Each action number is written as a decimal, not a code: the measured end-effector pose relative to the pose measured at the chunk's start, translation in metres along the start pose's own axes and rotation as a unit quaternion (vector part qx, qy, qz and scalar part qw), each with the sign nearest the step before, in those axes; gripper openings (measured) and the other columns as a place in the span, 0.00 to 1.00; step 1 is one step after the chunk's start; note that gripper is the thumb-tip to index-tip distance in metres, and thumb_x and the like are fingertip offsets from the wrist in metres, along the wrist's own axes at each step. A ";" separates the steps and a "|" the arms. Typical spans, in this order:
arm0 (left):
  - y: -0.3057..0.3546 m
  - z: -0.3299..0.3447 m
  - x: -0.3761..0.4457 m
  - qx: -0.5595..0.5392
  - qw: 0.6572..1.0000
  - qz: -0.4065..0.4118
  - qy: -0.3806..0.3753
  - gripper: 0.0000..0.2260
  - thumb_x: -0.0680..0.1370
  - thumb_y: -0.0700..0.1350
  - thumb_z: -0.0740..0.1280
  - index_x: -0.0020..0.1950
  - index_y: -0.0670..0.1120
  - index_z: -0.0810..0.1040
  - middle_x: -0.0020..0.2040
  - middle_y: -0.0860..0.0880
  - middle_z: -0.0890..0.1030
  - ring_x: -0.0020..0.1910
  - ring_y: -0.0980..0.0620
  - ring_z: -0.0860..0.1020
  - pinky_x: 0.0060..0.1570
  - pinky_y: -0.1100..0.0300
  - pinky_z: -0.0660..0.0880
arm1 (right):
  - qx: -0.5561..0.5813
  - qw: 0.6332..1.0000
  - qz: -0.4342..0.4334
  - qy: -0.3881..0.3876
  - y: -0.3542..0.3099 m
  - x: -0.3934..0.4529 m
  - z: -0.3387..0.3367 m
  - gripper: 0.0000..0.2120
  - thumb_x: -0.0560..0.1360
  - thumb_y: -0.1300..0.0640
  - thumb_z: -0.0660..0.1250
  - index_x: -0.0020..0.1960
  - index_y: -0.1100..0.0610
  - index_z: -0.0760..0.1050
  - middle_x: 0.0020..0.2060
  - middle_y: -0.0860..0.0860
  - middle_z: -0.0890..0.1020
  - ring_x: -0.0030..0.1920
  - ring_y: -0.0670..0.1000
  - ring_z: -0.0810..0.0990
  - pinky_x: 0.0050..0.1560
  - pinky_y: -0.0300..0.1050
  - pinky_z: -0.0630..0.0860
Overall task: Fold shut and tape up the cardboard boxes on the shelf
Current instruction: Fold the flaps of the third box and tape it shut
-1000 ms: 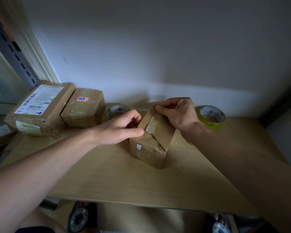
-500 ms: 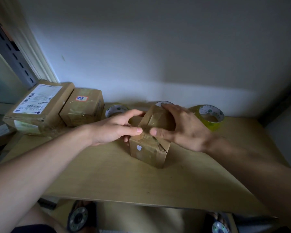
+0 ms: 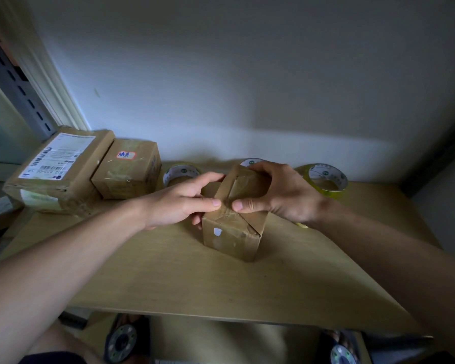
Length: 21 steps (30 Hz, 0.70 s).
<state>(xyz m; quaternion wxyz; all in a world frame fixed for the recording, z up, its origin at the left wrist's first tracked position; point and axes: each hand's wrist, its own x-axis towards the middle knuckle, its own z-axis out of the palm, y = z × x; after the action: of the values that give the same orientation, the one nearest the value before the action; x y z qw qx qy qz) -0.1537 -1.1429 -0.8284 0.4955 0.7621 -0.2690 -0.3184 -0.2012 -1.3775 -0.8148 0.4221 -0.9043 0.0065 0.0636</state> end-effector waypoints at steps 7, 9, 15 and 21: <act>-0.004 -0.002 0.002 -0.001 1.000 -0.028 0.011 0.37 0.74 0.53 0.67 0.82 0.59 0.57 0.44 0.48 0.75 0.39 0.53 0.75 0.40 0.68 0.73 | 0.210 0.975 0.047 0.053 0.008 0.013 0.003 0.20 0.64 0.55 0.84 0.52 0.60 0.84 0.44 0.51 0.87 0.45 0.48 0.87 0.43 0.38 0.80; -0.001 -0.001 0.001 -0.007 1.000 -0.026 0.000 0.37 0.76 0.51 0.69 0.80 0.60 0.55 0.42 0.49 0.75 0.36 0.55 0.75 0.41 0.68 0.74 | 0.227 0.970 0.069 0.053 0.009 0.016 0.001 0.19 0.65 0.54 0.84 0.51 0.60 0.84 0.45 0.52 0.88 0.45 0.49 0.87 0.41 0.37 0.80; 0.003 -0.006 0.011 0.001 0.999 -0.015 -0.037 0.43 0.74 0.49 0.73 0.82 0.61 0.53 0.40 0.41 0.76 0.40 0.53 0.75 0.43 0.68 0.73 | 0.268 0.957 0.095 0.058 0.005 0.018 -0.002 0.07 0.73 0.57 0.78 0.50 0.58 0.86 0.34 0.47 0.86 0.30 0.40 0.82 0.26 0.32 0.72; 0.003 -0.008 0.019 -0.047 0.999 -0.004 -0.020 0.35 0.72 0.44 0.72 0.76 0.61 0.62 0.58 0.51 0.85 0.51 0.58 0.82 0.54 0.67 0.75 | 0.251 0.959 0.106 0.079 0.002 0.022 0.000 0.10 0.78 0.52 0.74 0.51 0.58 0.87 0.39 0.53 0.86 0.33 0.49 0.80 0.26 0.35 0.70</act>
<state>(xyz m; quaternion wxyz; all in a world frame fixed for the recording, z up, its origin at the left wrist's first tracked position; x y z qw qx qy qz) -0.1354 -1.1528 -0.8273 0.5239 0.7326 -0.2610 -0.3475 -0.1794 -1.3775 -0.8189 0.6246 -0.7654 0.1514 0.0330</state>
